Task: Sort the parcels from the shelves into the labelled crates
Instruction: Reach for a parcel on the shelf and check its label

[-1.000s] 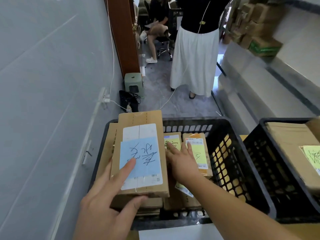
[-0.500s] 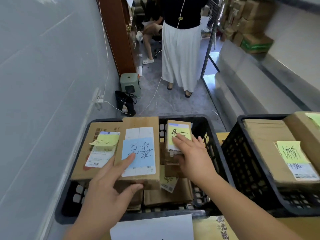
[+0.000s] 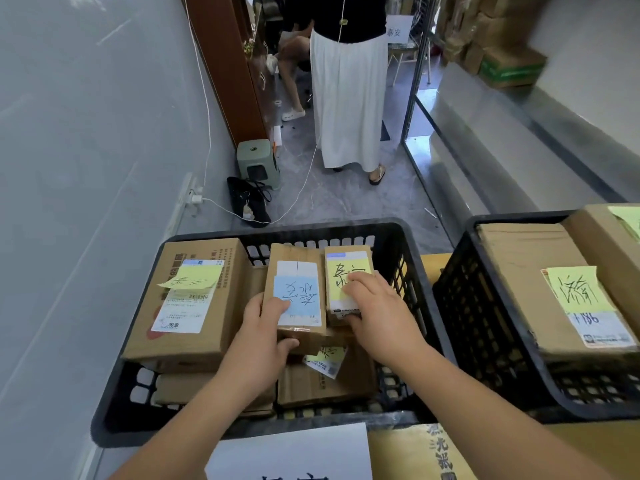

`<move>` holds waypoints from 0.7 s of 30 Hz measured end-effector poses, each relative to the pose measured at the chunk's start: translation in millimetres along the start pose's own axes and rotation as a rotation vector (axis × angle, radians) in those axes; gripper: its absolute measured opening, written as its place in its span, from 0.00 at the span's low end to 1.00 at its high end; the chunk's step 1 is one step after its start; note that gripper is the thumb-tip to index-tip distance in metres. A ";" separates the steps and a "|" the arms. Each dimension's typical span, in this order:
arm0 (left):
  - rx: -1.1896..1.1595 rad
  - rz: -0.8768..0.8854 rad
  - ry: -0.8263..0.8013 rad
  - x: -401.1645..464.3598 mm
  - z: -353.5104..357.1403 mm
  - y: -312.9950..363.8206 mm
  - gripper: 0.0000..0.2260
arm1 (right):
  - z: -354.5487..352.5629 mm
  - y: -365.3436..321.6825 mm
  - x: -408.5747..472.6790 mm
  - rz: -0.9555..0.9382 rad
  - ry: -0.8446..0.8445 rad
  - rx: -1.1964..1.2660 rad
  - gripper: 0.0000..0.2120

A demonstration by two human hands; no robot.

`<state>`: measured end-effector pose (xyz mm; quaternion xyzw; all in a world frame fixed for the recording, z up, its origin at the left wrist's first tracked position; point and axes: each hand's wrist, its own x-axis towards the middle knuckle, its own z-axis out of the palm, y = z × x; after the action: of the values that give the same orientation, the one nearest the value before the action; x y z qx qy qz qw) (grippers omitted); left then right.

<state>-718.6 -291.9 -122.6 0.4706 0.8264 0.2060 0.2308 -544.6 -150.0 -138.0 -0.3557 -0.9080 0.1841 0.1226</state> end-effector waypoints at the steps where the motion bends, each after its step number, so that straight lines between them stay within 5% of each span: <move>1: 0.005 -0.004 -0.010 1.6 2.0 0.3 0.26 | -0.1 -0.3 0.1 0.004 0.000 0.002 0.21; 12: -0.052 -0.043 -0.103 16.8 16.9 3.0 0.22 | -0.3 8.3 0.8 0.058 -0.012 0.053 0.23; 21: 0.279 -0.013 -0.055 21.6 23.1 -5.9 0.16 | 5.0 1.3 -2.3 0.032 -0.104 -0.070 0.32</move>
<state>-719.1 -273.0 -148.7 0.4984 0.8432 0.0747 0.1872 -544.0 -151.9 -143.3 -0.3643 -0.9132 0.1725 0.0598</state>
